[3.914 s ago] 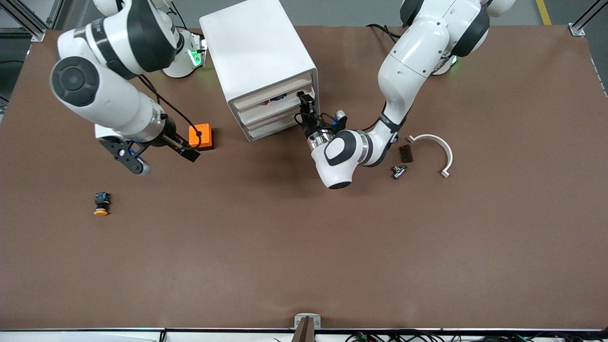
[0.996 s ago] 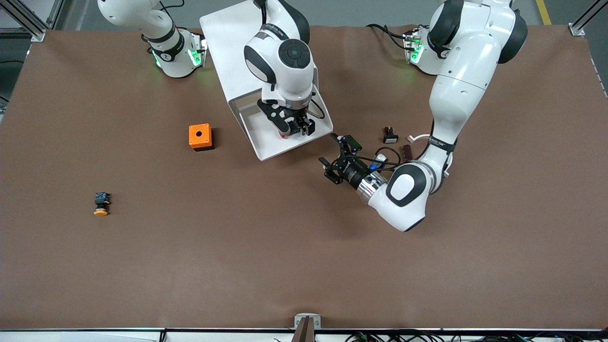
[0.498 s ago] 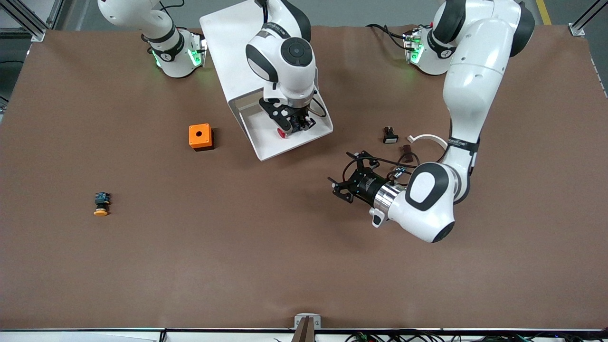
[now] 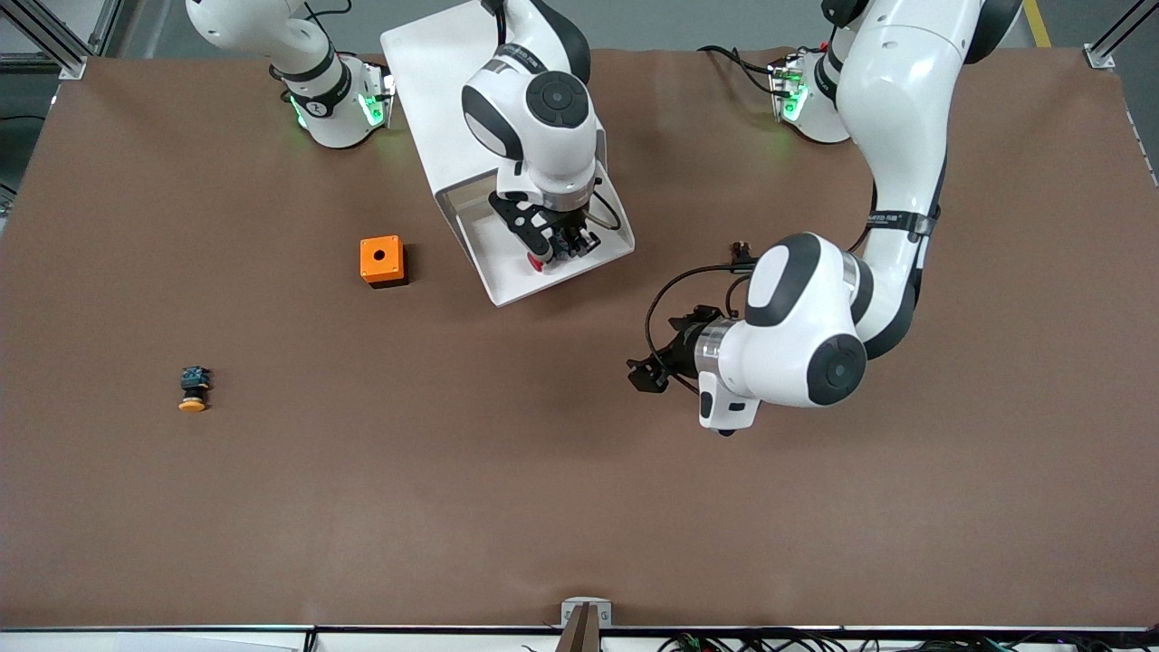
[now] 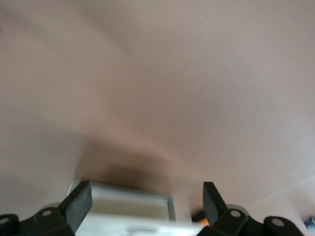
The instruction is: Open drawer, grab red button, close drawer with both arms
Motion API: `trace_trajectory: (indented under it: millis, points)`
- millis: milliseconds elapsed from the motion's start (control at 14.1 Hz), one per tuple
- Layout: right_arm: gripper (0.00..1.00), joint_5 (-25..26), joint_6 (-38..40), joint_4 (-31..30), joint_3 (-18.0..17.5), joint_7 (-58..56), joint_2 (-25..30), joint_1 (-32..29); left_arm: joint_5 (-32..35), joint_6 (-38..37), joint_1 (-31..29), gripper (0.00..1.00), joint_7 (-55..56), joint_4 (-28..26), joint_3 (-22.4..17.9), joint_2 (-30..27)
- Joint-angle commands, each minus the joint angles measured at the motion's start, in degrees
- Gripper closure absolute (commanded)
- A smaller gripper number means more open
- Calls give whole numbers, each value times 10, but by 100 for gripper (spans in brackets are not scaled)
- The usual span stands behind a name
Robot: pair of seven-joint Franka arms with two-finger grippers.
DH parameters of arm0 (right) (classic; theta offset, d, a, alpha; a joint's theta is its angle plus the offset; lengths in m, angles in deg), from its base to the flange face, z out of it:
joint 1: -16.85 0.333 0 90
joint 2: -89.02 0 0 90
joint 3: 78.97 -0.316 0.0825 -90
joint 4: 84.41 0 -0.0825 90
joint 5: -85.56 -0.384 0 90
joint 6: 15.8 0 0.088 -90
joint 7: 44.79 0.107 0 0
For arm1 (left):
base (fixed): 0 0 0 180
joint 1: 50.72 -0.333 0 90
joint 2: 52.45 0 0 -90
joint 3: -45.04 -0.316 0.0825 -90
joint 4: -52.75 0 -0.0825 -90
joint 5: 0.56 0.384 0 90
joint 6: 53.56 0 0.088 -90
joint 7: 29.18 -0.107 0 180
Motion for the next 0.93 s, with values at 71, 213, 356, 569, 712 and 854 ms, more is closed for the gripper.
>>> trace_trajectory:
  millis: [71,213,356,569,712,854]
  points:
    - [100,-3,115,80,-4,-106,1,-60,103,107,41,1,-14,-29,-6,-12]
    - [100,-5,139,89,-4,-217,23,-119,144,123,56,1,-6,-30,-6,-10]
    - [100,-26,141,88,-3,-339,38,-174,163,125,67,1,-1,-32,-6,-7]
    - [100,-28,168,81,-2,-501,45,-247,187,125,90,1,33,-45,-6,-4]
    - [100,-28,162,58,-2,-622,46,-304,205,125,118,1,60,-70,-7,-5]
    - [100,-22,162,48,-1,-683,46,-335,224,125,143,1,81,-82,-7,-7]
